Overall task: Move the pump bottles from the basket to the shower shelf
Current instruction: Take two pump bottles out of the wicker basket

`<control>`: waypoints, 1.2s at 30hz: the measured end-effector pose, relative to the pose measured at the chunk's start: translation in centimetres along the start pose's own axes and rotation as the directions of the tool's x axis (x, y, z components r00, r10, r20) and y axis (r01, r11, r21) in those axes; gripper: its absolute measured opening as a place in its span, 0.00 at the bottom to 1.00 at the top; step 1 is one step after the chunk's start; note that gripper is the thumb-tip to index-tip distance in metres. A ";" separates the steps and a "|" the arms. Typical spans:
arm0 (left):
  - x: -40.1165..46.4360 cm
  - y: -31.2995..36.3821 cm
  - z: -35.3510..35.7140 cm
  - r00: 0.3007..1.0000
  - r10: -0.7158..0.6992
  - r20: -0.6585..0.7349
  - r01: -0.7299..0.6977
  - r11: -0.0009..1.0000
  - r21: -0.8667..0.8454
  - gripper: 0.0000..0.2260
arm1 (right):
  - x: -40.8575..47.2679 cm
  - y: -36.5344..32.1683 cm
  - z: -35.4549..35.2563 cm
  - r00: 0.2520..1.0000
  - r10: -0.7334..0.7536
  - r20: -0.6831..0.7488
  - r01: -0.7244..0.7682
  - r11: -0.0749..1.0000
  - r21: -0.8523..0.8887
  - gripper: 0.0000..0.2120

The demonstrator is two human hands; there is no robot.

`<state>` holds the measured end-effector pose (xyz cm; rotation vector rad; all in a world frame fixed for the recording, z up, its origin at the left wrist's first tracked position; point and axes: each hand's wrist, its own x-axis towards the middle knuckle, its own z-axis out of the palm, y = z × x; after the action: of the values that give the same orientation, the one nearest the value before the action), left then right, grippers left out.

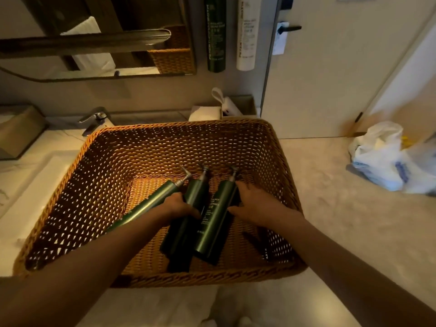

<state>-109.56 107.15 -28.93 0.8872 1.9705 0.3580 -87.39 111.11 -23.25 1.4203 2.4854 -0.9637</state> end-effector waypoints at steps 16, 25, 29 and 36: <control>-5.3 -0.1 -7.8 0.865 0.465 -0.189 -0.489 0.865 -0.112 0.37 | 7.4 -4.4 3.7 0.897 0.439 0.062 -0.435 0.845 0.313 0.34; -4.3 -0.2 -9.3 0.886 0.409 -0.218 -0.455 0.859 -0.234 0.33 | 5.9 -5.5 3.4 0.865 0.457 0.205 -0.457 0.554 0.695 0.38; -4.9 0.4 -9.2 0.879 0.431 -0.203 -0.470 0.854 -0.223 0.36 | 3.0 -6.2 1.4 0.937 0.313 0.157 -0.321 0.590 0.741 0.36; -8.5 2.2 -8.1 0.840 0.469 -0.273 -0.535 0.801 -0.269 0.36 | -0.9 -6.0 -2.9 0.987 0.073 -0.145 0.068 0.625 0.778 0.26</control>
<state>-112.66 103.44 -17.96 1.1784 1.7351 1.0981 -91.15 109.99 -17.79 1.7383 2.2108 -2.2089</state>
